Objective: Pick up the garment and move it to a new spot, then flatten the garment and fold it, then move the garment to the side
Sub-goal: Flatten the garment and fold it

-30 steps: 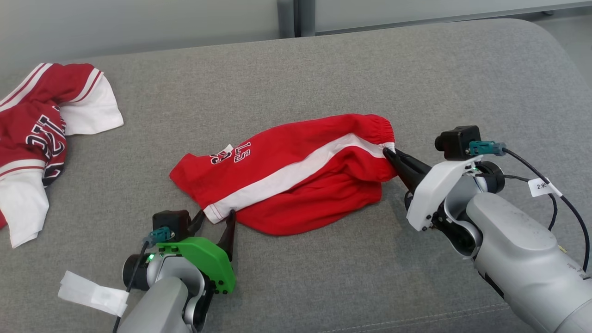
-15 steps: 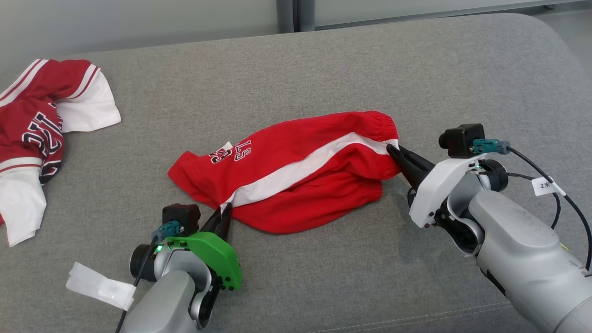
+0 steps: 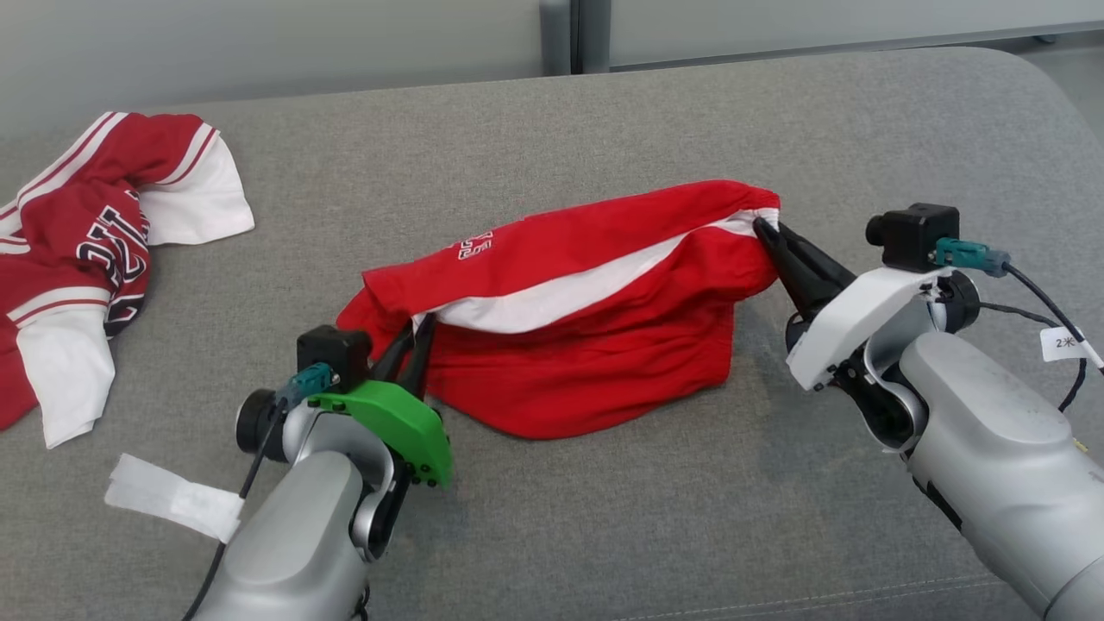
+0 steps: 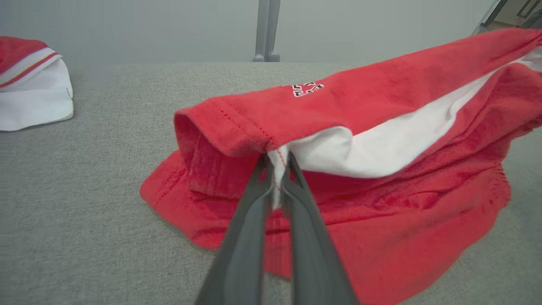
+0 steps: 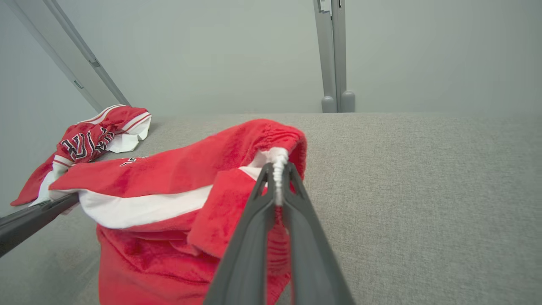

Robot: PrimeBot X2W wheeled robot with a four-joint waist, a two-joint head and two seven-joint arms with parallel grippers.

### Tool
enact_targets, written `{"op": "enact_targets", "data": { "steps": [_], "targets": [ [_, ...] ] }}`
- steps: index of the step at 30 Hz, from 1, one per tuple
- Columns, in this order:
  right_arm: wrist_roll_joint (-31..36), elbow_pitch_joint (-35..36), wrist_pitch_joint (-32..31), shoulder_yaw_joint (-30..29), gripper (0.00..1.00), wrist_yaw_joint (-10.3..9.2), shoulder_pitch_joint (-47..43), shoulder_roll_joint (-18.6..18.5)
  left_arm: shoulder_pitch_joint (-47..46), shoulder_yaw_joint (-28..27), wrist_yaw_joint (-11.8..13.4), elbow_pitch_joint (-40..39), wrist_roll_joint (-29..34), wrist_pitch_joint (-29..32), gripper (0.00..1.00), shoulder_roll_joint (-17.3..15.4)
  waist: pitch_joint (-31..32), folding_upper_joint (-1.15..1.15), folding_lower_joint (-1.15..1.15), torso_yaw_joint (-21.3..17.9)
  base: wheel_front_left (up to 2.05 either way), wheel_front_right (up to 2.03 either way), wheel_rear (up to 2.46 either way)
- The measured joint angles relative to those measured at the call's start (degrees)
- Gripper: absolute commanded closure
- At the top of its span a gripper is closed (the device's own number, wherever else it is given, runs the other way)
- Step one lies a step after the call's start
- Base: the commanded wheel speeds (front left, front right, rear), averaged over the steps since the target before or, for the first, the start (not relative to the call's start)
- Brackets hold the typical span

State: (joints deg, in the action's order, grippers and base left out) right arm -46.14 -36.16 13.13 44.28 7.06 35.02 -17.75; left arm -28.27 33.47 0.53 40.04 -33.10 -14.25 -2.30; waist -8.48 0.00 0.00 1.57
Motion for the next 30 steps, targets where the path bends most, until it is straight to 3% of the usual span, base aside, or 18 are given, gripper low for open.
{"op": "enact_targets", "data": {
  "steps": [10,18,20,25,30],
  "targets": [
    [0.4,4.3,0.7,-1.1,1.0,0.0,-2.6,-0.7,0.7,-3.5,0.0,-12.7,3.3,0.0,1.0,-2.5,2.6,0.0,0.0,-0.4,0.0,0.0,0.0],
    [-3.1,10.3,0.7,-0.2,1.0,0.0,-12.4,-3.0,10.9,-4.1,0.0,-21.7,4.3,0.0,1.0,-5.5,3.9,0.0,0.0,-1.6,0.0,0.0,0.0],
    [-4.1,12.0,-0.7,2.0,1.0,0.0,-13.7,-4.3,12.6,-2.2,-0.4,-21.8,4.9,-0.2,1.0,-6.7,4.2,0.0,0.0,-1.9,0.0,0.0,0.0],
    [-5.9,15.8,-9.7,11.6,1.0,0.0,-18.1,-5.4,18.5,5.6,-4.2,-20.7,6.4,4.1,1.0,-9.1,4.5,0.0,0.0,-2.1,0.0,0.0,0.0],
    [-6.6,19.6,-14.6,16.1,1.0,0.0,-19.3,-7.9,20.7,8.8,-5.6,-22.4,6.4,7.7,1.0,-10.3,4.3,0.0,0.0,-1.8,0.0,0.0,0.0]
  ]
}}
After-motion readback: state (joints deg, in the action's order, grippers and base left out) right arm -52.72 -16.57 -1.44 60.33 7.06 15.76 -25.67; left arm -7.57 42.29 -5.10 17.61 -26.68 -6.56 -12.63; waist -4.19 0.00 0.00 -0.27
